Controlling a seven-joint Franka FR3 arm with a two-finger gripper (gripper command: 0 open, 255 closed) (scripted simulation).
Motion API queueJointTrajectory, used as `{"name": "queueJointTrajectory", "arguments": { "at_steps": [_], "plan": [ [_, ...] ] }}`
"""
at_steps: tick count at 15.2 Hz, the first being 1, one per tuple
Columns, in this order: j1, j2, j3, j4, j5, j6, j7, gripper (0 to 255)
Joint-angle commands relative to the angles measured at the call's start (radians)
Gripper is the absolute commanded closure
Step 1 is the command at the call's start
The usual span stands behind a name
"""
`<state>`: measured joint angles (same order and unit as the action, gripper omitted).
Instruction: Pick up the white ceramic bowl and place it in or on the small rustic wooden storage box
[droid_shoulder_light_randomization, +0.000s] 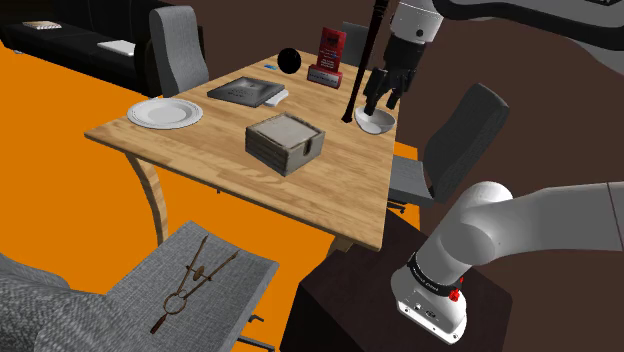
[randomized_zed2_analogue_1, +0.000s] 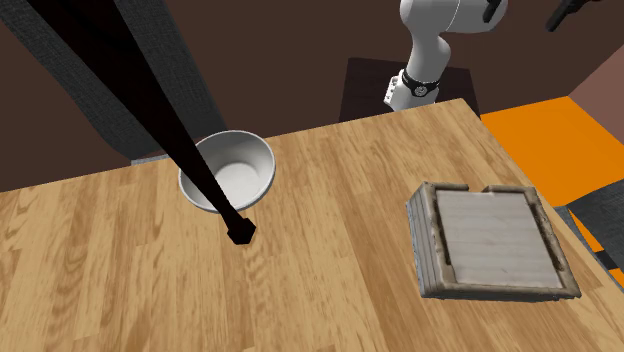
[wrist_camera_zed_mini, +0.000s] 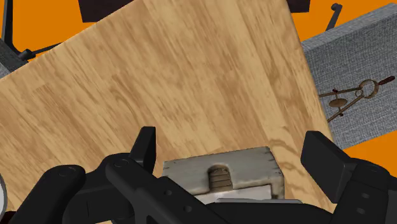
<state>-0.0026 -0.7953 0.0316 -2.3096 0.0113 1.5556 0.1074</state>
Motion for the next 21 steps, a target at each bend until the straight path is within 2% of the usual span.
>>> {"name": "queueJointTrajectory", "arguments": {
  "at_steps": [1,11,21],
  "plan": [
    [0.0,0.0,0.0,0.0,0.0,0.0,0.0,0],
    [-0.068,0.234,-0.128,0.025,-0.113,0.192,-0.13,0],
    [-0.121,0.533,-0.246,0.164,-0.166,0.35,-0.249,0]
  ]
}}
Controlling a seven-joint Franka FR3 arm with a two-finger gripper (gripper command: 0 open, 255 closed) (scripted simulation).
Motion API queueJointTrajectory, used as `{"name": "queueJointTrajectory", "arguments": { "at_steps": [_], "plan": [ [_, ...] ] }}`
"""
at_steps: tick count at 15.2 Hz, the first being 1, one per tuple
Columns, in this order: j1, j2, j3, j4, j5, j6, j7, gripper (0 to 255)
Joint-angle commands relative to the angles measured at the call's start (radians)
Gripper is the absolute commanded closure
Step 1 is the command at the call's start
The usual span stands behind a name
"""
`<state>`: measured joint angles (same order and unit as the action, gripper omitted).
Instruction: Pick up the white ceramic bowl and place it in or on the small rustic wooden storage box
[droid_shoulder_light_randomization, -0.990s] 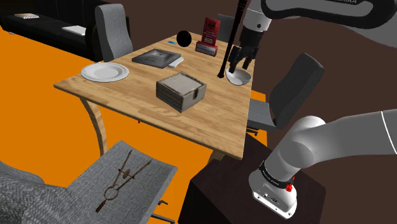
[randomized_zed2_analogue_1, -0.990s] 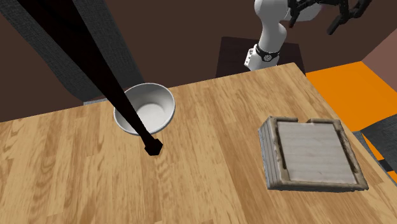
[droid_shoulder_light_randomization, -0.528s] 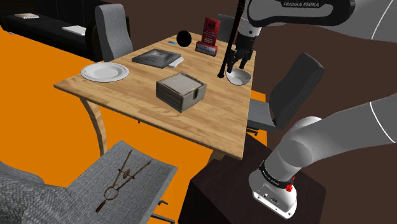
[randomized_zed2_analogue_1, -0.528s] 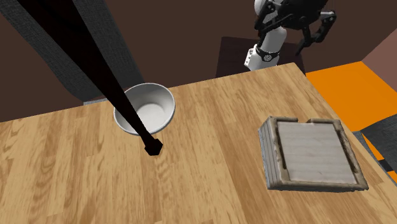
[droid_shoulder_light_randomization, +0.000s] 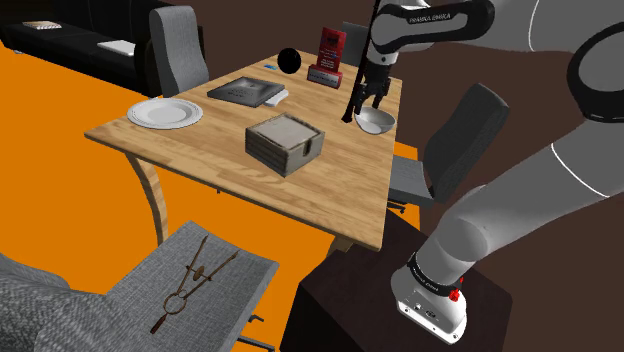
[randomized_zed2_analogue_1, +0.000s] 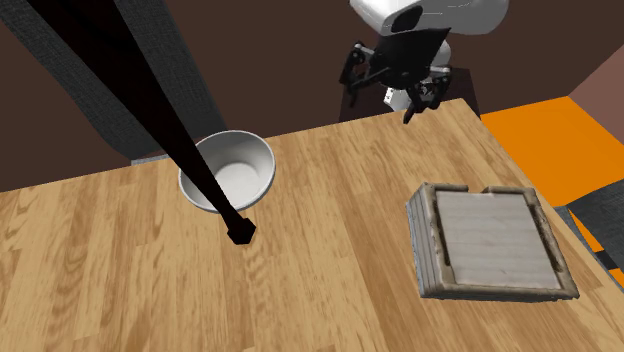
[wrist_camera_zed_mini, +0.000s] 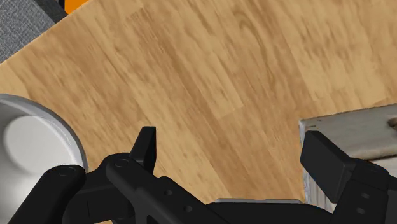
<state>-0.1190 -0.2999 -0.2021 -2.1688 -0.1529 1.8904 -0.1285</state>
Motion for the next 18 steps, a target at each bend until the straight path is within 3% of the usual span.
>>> {"name": "queueJointTrajectory", "arguments": {
  "at_steps": [1,15,18],
  "plan": [
    [-0.01,0.071,-0.023,0.043,-0.003,0.027,-0.026,0],
    [-0.115,0.566,-0.123,0.453,0.072,0.111,-0.206,0],
    [-0.123,0.593,-0.124,0.456,0.078,0.134,-0.213,0]
  ]
}}
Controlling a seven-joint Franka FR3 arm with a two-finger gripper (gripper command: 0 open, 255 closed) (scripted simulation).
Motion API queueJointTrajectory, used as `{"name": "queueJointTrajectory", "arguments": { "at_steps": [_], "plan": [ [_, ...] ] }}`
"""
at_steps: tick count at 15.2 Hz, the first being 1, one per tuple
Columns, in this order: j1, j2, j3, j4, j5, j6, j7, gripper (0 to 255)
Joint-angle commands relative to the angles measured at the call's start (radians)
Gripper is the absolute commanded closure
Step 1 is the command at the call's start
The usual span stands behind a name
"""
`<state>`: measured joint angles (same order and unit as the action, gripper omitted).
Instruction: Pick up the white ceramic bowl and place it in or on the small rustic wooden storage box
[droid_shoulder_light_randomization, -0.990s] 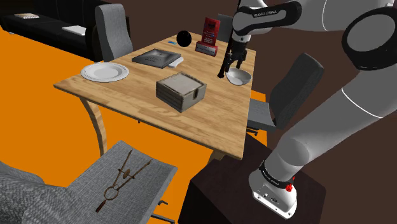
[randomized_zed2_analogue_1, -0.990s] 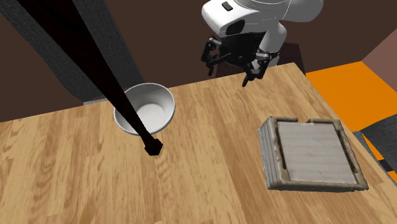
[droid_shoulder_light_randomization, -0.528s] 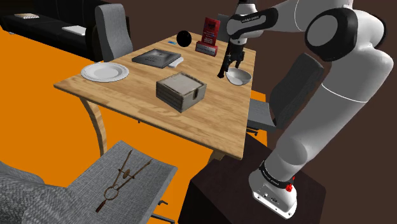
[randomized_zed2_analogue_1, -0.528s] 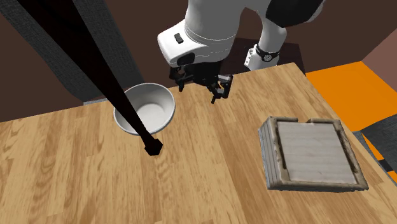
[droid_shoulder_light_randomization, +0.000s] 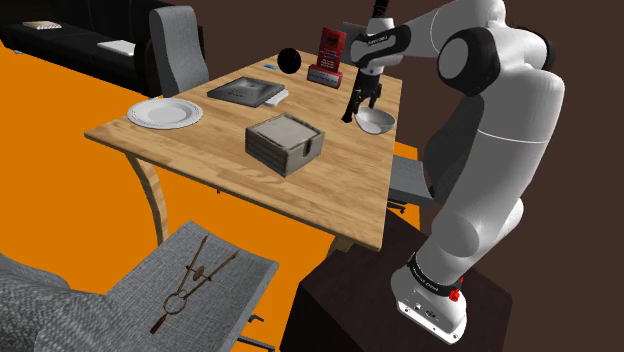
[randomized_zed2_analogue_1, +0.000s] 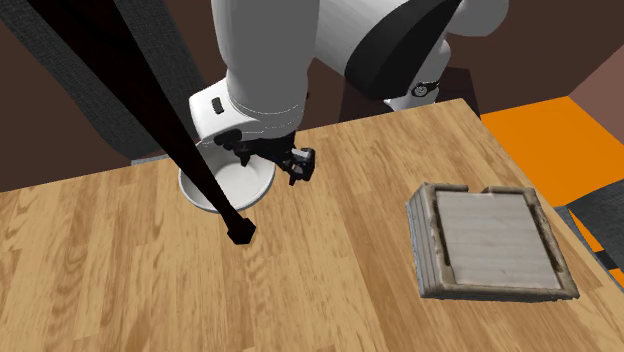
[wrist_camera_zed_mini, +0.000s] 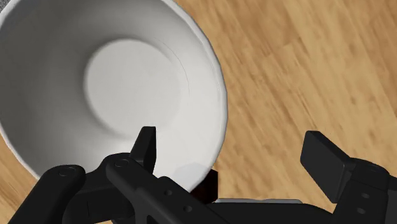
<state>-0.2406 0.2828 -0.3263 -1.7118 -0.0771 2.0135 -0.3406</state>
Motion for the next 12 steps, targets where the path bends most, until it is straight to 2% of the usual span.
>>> {"name": "queueJointTrajectory", "arguments": {
  "at_steps": [1,6,12],
  "plan": [
    [-0.003,0.014,0.0,-0.009,0.003,0.023,-0.001,0],
    [-0.01,0.036,0.0,-0.041,0.009,0.077,-0.005,0],
    [-0.01,0.036,0.0,-0.041,0.009,0.077,-0.005,0]
  ]
}}
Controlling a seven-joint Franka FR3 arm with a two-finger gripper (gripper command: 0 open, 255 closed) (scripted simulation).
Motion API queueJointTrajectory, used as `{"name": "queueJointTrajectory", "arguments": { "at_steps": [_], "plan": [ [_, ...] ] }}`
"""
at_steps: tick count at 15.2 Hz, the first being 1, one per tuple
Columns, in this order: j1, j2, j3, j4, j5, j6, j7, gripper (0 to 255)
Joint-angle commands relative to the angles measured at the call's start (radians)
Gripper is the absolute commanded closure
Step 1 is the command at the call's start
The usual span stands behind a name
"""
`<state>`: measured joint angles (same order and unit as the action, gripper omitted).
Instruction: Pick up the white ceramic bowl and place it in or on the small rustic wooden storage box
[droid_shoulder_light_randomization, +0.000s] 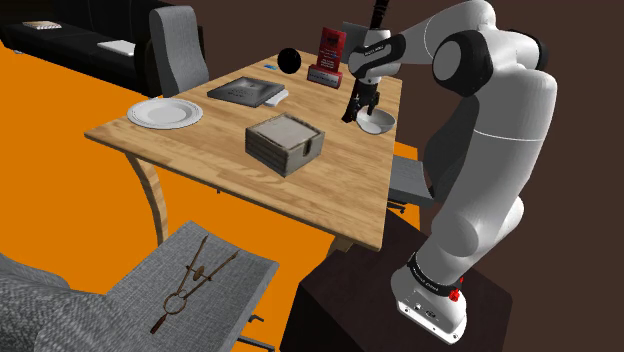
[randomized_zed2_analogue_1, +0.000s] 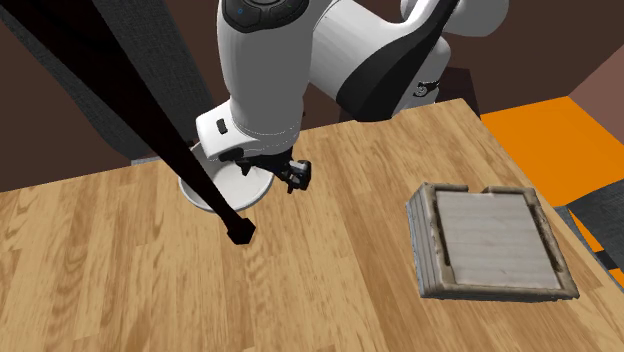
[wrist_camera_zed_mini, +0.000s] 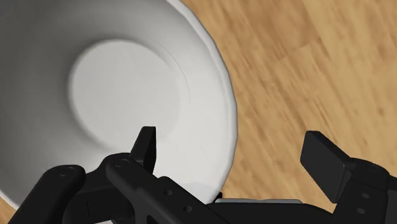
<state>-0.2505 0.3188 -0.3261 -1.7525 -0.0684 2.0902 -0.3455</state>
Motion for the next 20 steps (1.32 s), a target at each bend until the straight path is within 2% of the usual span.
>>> {"name": "queueJointTrajectory", "arguments": {
  "at_steps": [1,2,11,20],
  "plan": [
    [0.0,0.0,0.0,0.0,0.0,0.0,0.0,0],
    [0.0,0.0,0.0,0.0,0.0,0.0,0.0,255],
    [0.0,0.0,0.0,0.0,0.0,0.0,0.0,255],
    [0.003,-0.035,-0.003,0.075,-0.007,-0.108,-0.008,255]
  ]
}}
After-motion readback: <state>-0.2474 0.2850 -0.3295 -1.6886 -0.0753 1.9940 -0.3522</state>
